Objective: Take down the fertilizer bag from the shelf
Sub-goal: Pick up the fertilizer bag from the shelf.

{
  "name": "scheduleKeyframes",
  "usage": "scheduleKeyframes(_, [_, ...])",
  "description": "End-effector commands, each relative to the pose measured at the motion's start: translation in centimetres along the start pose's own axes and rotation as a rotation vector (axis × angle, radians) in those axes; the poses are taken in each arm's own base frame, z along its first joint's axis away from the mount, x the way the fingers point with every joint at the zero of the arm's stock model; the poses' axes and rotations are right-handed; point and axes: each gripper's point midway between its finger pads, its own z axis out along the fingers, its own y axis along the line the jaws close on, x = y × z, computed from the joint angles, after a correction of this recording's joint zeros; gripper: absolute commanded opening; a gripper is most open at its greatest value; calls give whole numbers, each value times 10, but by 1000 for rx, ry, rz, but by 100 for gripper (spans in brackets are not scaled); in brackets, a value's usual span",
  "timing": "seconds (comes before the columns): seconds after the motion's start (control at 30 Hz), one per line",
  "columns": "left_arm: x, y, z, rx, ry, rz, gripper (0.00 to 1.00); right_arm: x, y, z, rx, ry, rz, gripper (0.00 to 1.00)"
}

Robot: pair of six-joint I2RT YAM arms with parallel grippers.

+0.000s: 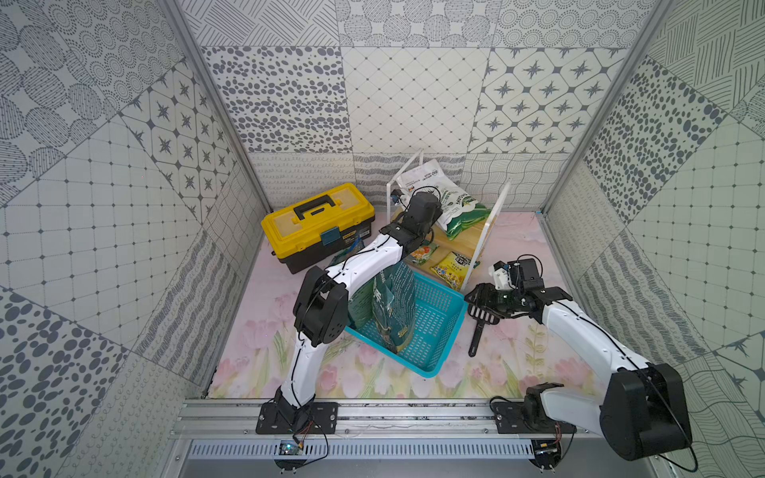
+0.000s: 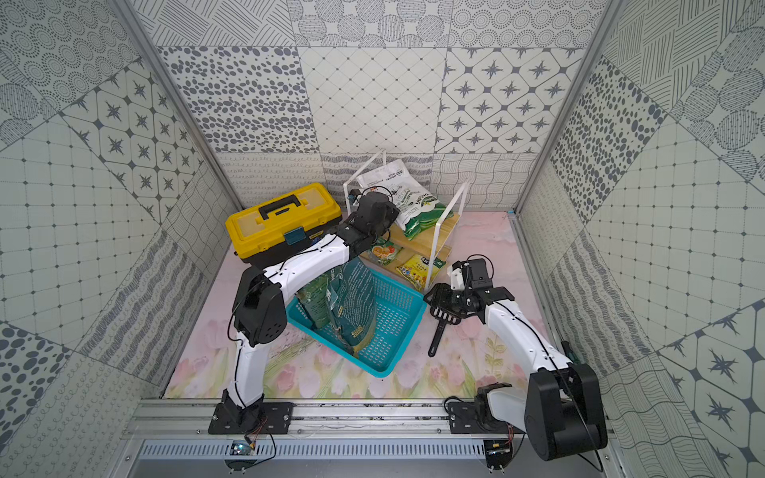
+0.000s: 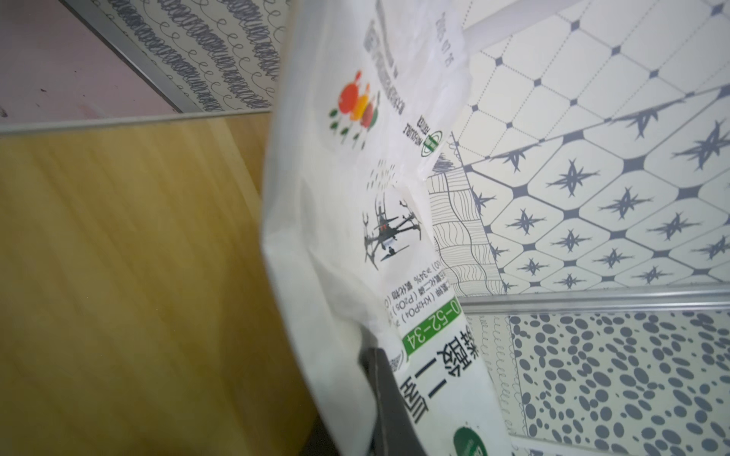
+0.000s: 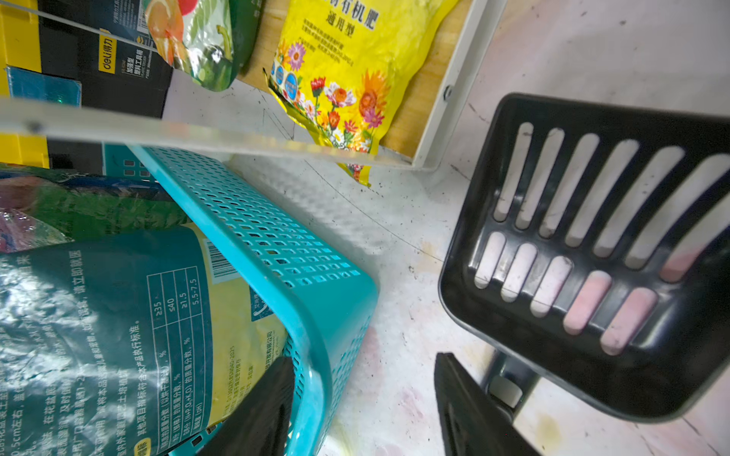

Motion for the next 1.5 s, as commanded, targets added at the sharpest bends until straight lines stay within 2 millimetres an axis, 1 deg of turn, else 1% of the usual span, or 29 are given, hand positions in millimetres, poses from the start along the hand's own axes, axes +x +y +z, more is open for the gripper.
scheduleKeyframes(0.0, [-30,-95,-52,303,-140,190,0,-7,4,-3,-5,-21,-18,62])
scheduleKeyframes(0.17, [-25,-125,-85,387,-188,357,0,-8,5,-4,-7,-23,-12,62])
scheduleKeyframes(0.4, [-23,-149,-122,467,-265,533,0,-8,7,-6,-14,-22,-5,62])
scheduleKeyframes(0.6, [-11,-168,-157,522,-350,708,0,-9,14,-7,-40,-16,-3,62])
scheduleKeyframes(0.8, [-10,-171,-189,534,-429,774,0,-8,16,-4,-49,-6,6,61])
scheduleKeyframes(0.97, [-5,-174,-217,530,-519,854,0,-8,21,-1,-65,1,1,60])
scheduleKeyframes(1.03, [-8,-174,-226,522,-558,871,0,-8,23,0,-71,6,-3,59])
scheduleKeyframes(1.17, [-12,-171,-239,505,-613,889,0,-7,29,5,-83,21,-11,56])
scheduleKeyframes(1.3, [-20,-170,-247,502,-652,878,0,-5,34,9,-98,36,-9,52])
scheduleKeyframes(1.37, [-23,-175,-253,522,-681,871,0,-5,36,10,-100,38,-12,49])
scheduleKeyframes(1.47, [-25,-187,-256,550,-709,867,0,-4,36,11,-101,45,-10,48])
